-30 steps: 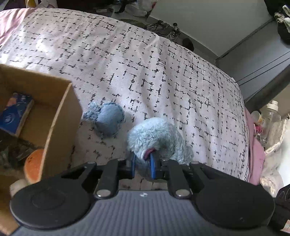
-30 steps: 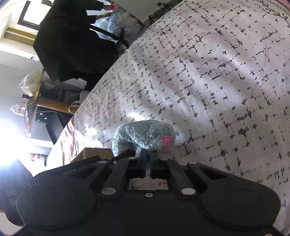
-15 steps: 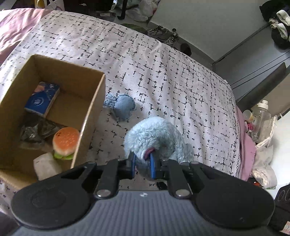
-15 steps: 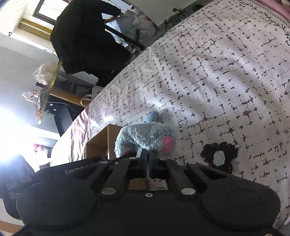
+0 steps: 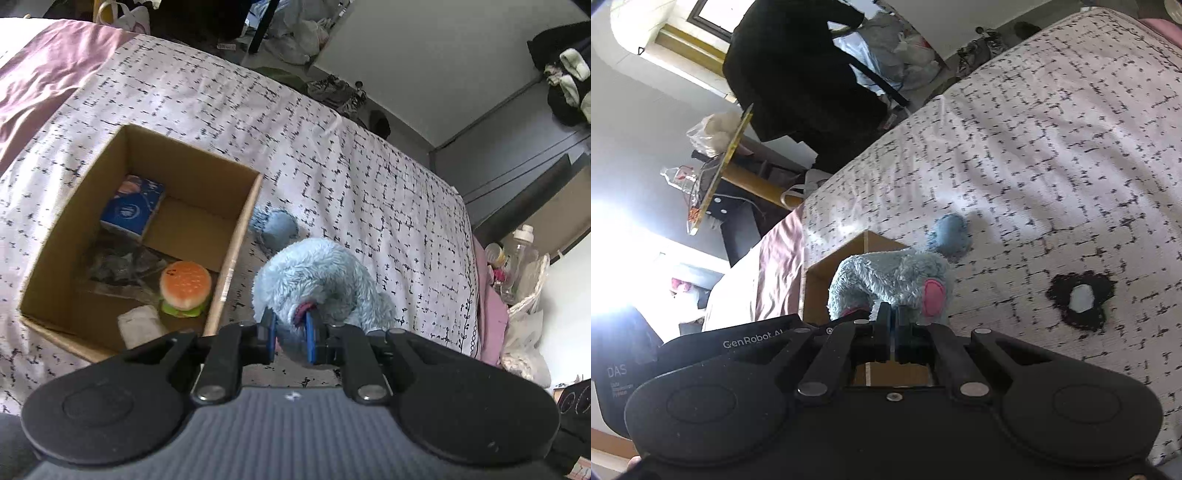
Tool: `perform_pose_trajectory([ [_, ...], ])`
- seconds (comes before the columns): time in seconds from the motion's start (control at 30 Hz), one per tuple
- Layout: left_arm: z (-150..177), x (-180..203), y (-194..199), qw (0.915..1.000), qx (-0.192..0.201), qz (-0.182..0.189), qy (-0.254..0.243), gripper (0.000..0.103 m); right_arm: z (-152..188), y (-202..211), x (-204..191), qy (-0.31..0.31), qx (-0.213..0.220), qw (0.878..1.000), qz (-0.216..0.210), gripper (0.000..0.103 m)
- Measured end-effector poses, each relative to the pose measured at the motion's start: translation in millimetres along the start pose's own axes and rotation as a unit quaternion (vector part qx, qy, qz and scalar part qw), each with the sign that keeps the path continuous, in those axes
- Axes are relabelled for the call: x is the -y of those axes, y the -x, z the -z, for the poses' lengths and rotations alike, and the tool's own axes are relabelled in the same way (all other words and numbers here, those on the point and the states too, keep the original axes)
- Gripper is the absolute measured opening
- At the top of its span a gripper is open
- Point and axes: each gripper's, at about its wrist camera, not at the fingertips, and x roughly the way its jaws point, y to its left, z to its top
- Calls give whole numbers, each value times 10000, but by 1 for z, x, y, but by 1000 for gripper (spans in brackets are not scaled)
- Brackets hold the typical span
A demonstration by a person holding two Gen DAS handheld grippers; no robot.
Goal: Organize soft objects
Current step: 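Lift the fluffy plush with both grippers and carry it over the cardboard box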
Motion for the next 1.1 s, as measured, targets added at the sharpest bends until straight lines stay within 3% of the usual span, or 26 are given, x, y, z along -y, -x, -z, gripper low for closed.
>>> perform_pose_trajectory([
  [0.53,-26,-63,30,9987,325,-34,393,15,9,-44,-60,360,-189,9991,-76,2],
  [1.1,-57,-109,-6,9964,149,-16,836,15,-4,-104,-78,495,-569,9966,335,2],
])
